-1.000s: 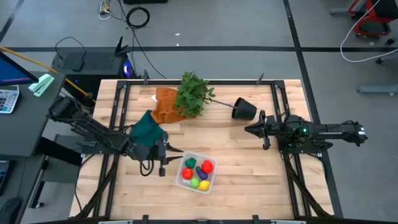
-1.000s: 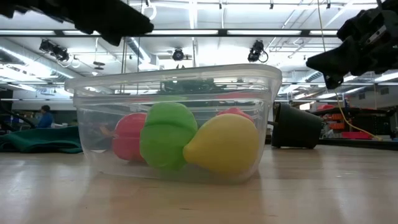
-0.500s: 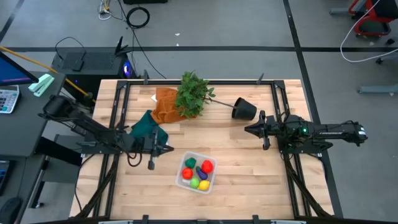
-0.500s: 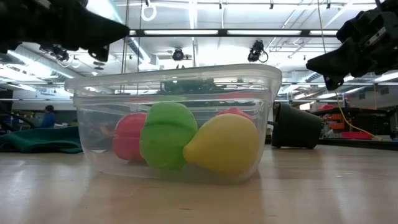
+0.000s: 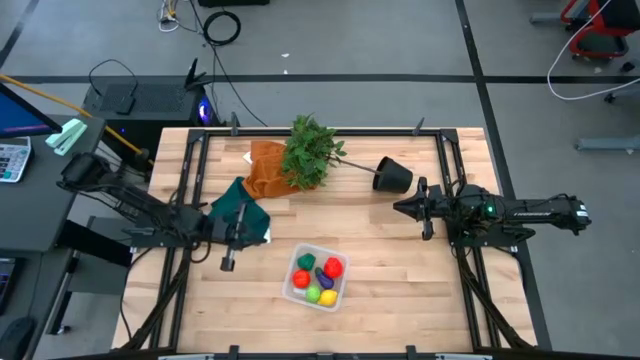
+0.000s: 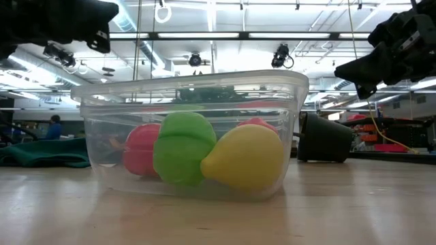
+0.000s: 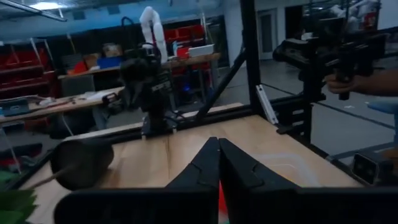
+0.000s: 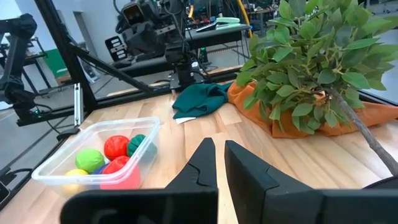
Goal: Pick and placing Produce into tupperware
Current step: Return to Home Position
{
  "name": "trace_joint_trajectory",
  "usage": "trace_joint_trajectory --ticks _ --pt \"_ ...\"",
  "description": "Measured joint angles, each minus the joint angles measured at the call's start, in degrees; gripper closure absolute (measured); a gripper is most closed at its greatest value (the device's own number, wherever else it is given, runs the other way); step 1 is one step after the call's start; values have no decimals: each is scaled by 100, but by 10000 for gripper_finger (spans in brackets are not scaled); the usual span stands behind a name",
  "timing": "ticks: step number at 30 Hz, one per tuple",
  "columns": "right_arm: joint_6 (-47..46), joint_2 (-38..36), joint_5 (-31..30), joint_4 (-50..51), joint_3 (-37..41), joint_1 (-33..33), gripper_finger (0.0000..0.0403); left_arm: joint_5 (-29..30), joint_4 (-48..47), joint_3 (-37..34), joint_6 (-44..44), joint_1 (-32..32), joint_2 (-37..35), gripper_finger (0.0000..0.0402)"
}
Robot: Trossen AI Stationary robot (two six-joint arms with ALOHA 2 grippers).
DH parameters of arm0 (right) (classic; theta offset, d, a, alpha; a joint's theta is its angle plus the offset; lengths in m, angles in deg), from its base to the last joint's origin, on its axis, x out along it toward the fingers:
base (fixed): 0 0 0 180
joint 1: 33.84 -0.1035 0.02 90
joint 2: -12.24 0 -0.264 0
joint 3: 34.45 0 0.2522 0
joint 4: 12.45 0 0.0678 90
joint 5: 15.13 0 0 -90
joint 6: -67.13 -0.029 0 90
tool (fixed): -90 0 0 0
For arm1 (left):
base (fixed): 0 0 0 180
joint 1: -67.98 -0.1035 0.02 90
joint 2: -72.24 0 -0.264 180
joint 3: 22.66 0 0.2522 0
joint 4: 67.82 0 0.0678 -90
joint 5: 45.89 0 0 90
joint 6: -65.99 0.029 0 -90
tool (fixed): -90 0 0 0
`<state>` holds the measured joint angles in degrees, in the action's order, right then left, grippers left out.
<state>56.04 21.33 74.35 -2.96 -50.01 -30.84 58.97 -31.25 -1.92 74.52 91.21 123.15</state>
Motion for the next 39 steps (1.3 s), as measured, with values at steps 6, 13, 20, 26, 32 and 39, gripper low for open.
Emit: trace_joint_trajectory --ticks 6,13,20,26,32,39 --pt "-72 0 -107 0 -2 0 403 -596 -360 0 -63 -719 -232 392" --pt "-80 0 -111 0 -7 0 403 -1204 -324 2 -77 -1539 -236 394" --pt "-133 -2 -114 7 -7 0 403 -1215 -658 2 -37 -1703 -875 384" --pt "-138 -2 -114 67 -7 0 403 -1216 -1574 2 -118 -1703 -1785 382" --pt "-140 -2 -114 90 -7 0 403 -1216 -2194 4 -27 -1698 -2573 396" --pt "-149 -2 -114 90 -7 0 403 -1216 -2816 4 120 -1700 -3392 375"
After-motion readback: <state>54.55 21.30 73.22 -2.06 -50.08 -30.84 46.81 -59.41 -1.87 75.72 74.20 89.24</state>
